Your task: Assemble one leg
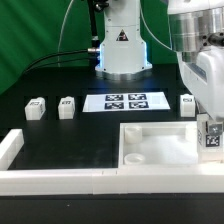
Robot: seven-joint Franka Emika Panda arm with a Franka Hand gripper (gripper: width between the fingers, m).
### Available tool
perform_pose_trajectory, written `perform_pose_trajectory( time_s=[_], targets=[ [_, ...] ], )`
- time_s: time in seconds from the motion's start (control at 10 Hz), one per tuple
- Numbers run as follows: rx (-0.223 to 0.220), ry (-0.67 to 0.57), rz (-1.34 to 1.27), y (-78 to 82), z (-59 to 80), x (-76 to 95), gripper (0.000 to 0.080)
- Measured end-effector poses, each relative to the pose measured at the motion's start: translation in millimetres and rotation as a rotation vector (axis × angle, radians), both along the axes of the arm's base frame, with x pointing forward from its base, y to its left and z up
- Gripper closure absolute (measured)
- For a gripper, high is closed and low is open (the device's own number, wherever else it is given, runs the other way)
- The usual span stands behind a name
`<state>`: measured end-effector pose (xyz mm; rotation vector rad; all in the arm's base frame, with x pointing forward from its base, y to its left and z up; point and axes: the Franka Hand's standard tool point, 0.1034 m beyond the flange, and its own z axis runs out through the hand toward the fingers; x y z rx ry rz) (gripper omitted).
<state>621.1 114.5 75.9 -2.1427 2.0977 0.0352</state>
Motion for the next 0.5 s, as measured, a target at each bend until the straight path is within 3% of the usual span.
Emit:
perform_pose_trajectory(
  time_s=[0.3, 0.4, 0.5],
  targets=[
    [-0.001, -0.007, 0.06, 0.9, 0.0, -0.2, 0.0449],
    [-0.007, -0.015, 0.124, 0.9, 0.0, -0.2, 0.0264],
    [-0.015, -0.026, 0.22, 0.9, 0.0, -0.2, 0.0174]
  ],
)
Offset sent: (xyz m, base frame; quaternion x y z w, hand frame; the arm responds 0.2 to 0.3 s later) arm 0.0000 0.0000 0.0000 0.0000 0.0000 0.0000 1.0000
